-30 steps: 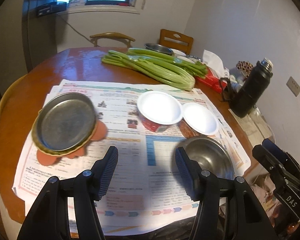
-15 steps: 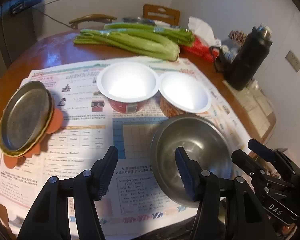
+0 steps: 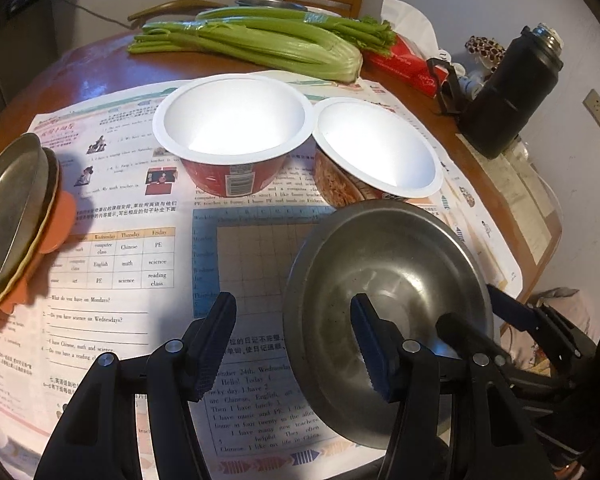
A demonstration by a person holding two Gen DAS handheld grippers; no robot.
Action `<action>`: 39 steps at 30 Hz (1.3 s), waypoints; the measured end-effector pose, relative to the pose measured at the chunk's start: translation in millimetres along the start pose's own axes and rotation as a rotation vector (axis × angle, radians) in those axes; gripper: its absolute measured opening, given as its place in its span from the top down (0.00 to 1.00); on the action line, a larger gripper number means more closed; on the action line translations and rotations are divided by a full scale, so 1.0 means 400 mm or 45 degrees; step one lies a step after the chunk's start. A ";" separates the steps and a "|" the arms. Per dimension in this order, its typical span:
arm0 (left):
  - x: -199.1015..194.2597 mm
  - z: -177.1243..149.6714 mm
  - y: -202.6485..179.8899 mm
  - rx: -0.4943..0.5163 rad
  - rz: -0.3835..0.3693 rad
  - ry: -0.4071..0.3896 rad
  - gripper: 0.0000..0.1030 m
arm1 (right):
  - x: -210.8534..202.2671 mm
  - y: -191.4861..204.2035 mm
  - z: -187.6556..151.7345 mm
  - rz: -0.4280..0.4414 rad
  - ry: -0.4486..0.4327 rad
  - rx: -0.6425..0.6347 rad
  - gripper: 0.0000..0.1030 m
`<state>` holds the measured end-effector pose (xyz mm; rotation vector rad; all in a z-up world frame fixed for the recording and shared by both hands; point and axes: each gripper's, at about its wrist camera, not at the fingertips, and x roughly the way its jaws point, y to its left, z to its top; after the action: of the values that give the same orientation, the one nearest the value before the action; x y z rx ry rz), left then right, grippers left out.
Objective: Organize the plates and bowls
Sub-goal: 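Grasp the steel bowl rim with the left tool and lift it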
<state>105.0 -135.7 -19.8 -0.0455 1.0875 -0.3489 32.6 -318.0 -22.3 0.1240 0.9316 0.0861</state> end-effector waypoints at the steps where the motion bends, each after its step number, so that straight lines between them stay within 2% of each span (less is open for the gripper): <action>1: 0.004 0.001 -0.001 0.002 0.005 0.001 0.41 | 0.007 0.001 -0.002 -0.003 0.014 -0.006 0.40; 11: 0.030 0.005 -0.011 0.008 0.002 0.012 0.41 | 0.022 0.029 -0.013 0.035 0.038 -0.042 0.40; 17: 0.036 0.012 -0.020 0.011 -0.010 -0.003 0.41 | 0.022 0.034 -0.012 0.001 0.019 -0.061 0.40; 23: 0.049 0.016 -0.035 0.028 -0.024 -0.003 0.49 | 0.017 0.046 -0.013 0.005 -0.017 -0.096 0.40; 25: 0.049 0.013 -0.036 0.032 -0.025 0.000 0.50 | 0.016 0.062 -0.015 -0.005 -0.023 -0.140 0.40; 34: 0.026 0.000 -0.014 0.006 -0.015 -0.002 0.51 | 0.010 0.092 -0.025 0.022 -0.023 -0.179 0.39; 39: -0.016 -0.017 0.019 -0.024 -0.016 -0.027 0.51 | -0.021 0.119 -0.029 0.062 -0.064 -0.206 0.39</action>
<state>98.4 -125.9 -19.1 -0.0727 1.0699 -0.3486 17.2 -271.0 -15.9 -0.0014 0.8677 0.2018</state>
